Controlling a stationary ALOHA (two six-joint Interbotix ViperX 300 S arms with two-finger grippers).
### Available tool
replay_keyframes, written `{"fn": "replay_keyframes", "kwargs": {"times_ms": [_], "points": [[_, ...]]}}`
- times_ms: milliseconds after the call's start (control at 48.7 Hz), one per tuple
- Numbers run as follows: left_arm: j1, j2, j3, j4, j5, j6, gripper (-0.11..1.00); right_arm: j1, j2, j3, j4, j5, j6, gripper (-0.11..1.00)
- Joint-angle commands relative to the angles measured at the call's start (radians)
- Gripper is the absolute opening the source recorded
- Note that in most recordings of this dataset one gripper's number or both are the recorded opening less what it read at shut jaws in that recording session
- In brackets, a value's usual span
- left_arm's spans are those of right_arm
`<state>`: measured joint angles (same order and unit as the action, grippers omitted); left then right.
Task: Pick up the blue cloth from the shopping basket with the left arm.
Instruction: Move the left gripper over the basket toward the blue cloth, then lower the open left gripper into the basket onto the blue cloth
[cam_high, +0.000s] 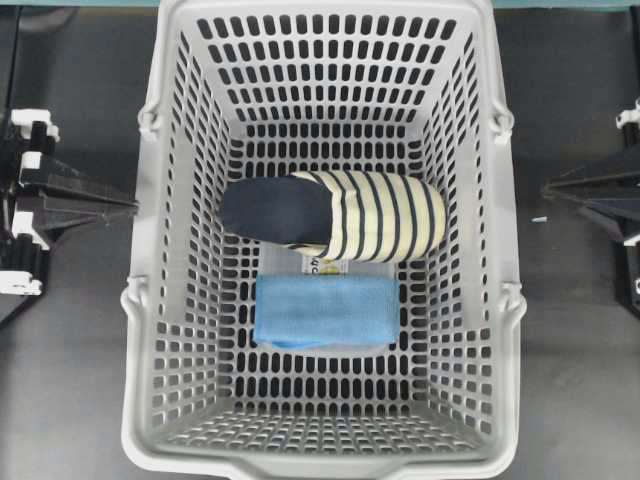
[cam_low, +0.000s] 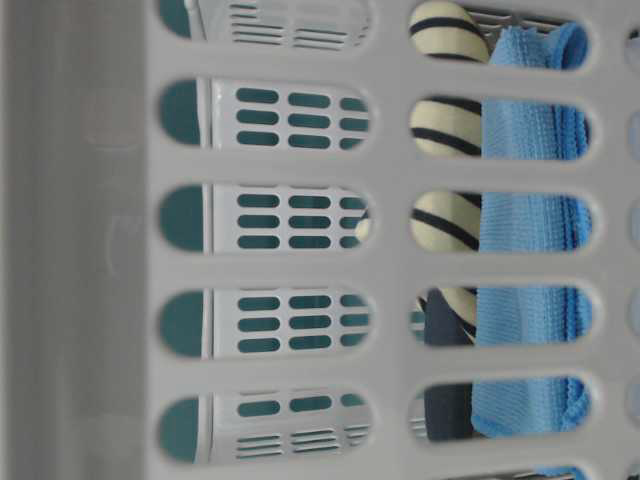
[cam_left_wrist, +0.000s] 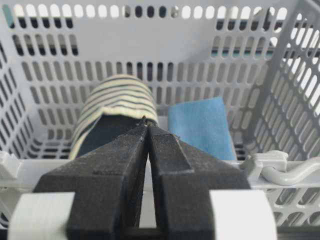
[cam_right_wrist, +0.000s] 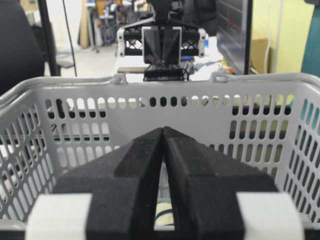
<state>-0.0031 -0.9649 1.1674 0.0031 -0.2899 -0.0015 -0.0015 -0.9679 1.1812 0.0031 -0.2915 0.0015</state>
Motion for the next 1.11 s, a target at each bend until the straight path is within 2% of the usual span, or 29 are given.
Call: {"fn": "replay_keyframes", "kwargs": {"times_ms": [0, 82, 308, 616, 719, 863, 904, 945, 986, 1089], "points": [[-0.009, 0.011, -0.066, 0.041, 0.051, -0.025, 0.06, 0.012, 0.006, -0.021, 0.005, -0.008, 0.015, 0.01], [-0.012, 0.021, -0.133, 0.041, 0.161, -0.040, 0.00, 0.025, 0.008, -0.023, 0.008, -0.006, 0.026, 0.01], [-0.041, 0.094, -0.331, 0.041, 0.459, -0.032, 0.00, 0.026, 0.015, -0.028, 0.008, 0.006, 0.057, 0.01], [-0.072, 0.293, -0.561, 0.041, 0.710, -0.032, 0.00, 0.003, 0.015, -0.038, 0.009, 0.098, 0.058, 0.03], [-0.077, 0.371, -0.623, 0.043, 0.762, -0.032, 0.00, 0.003, 0.014, -0.041, 0.009, 0.104, 0.057, 0.22], [-0.080, 0.480, -0.699, 0.041, 0.813, -0.037, 0.01, -0.002, 0.015, -0.043, 0.009, 0.104, 0.057, 0.67], [-0.081, 0.509, -0.723, 0.041, 0.827, -0.037, 0.01, -0.002, 0.014, -0.044, 0.009, 0.104, 0.057, 0.75], [-0.086, 0.549, -0.755, 0.041, 0.847, -0.038, 0.04, -0.002, 0.014, -0.046, 0.009, 0.104, 0.055, 0.80], [-0.087, 0.583, -0.779, 0.041, 0.861, -0.044, 0.12, -0.002, 0.014, -0.044, 0.011, 0.104, 0.052, 0.81], [-0.103, 0.675, -0.833, 0.043, 0.894, -0.046, 0.43, -0.003, 0.014, -0.044, 0.009, 0.104, 0.052, 0.77]]}}
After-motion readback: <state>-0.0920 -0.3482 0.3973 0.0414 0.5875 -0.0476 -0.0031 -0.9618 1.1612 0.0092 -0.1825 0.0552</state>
